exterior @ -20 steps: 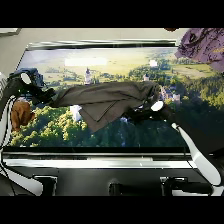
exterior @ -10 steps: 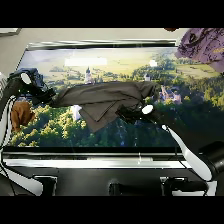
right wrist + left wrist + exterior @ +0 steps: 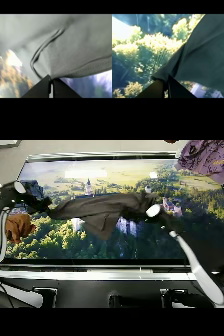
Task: Fold the clothes and pants, and hang the long-sleeved shirts on hangers.
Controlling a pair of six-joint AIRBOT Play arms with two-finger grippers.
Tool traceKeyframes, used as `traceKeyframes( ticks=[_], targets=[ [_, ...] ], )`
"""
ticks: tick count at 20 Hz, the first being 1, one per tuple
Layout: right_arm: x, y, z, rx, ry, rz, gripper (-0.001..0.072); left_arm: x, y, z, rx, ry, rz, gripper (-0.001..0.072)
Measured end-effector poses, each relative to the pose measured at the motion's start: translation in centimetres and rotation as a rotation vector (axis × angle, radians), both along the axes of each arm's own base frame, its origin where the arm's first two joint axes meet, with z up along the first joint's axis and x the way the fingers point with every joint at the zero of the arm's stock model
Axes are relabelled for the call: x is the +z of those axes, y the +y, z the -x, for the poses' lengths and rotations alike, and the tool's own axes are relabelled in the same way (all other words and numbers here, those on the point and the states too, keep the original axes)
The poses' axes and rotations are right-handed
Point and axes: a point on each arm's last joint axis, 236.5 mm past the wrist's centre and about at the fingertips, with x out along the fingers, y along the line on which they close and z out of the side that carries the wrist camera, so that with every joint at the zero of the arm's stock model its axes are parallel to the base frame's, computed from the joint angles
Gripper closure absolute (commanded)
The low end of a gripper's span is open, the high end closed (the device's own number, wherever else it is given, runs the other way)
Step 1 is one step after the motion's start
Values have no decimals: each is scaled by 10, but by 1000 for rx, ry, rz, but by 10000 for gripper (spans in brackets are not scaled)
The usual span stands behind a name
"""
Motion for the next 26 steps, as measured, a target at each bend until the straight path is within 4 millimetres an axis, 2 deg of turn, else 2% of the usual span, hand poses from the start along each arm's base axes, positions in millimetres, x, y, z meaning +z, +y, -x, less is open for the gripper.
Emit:
traceKeyframes(
  ticks=[1, 3, 5, 6, 8, 10, 12, 14, 16, 18, 19, 21, 23, 24, 26],
  targets=[
    [31, -19, -9, -11, -60, 20, 679, 20, 4, -3, 2, -41, -8, 688],
    [110, -66, -23, -58, -215, 64, 678, 77, 13, -9, 11, -165, -23, 688],
    [198, -118, -21, -130, -378, 114, 678, 144, 23, -9, 26, -308, -57, 688],
    [244, -142, -12, -169, -465, 143, 678, 182, 27, -4, 34, -385, -73, 688],
    [325, -181, 21, -241, -619, 201, 677, 249, 25, 15, 36, -517, -89, 688],
    [391, -208, 62, -310, -753, 270, 677, 307, 24, 42, 49, -635, -113, 688],
    [442, -223, 105, -367, -873, 336, 677, 355, 18, 76, 65, -739, -127, 688],
    [475, -227, 142, -403, -956, 373, 677, 394, 14, 110, 88, -829, -145, 688],
    [494, -226, 167, -426, -1012, 384, 677, 419, 10, 137, 103, -893, -154, 688],
    [501, -223, 178, -426, -1029, 379, 677, 439, 6, 160, 119, -948, -159, 688],
    [501, -221, 178, -420, -1027, 364, 677, 444, 5, 167, 127, -965, -155, 688],
    [491, -215, 163, -390, -979, 320, 677, 448, 3, 173, 138, -978, -144, 688],
    [457, -209, 127, -330, -850, 271, 677, 441, 0, 165, 136, -958, -126, 688],
    [435, -207, 106, -298, -771, 249, 677, 431, -2, 155, 126, -932, -113, 688],
    [375, -206, 57, -236, -579, 219, 677, 398, -10, 124, 95, -852, -85, 688]
  ],
)
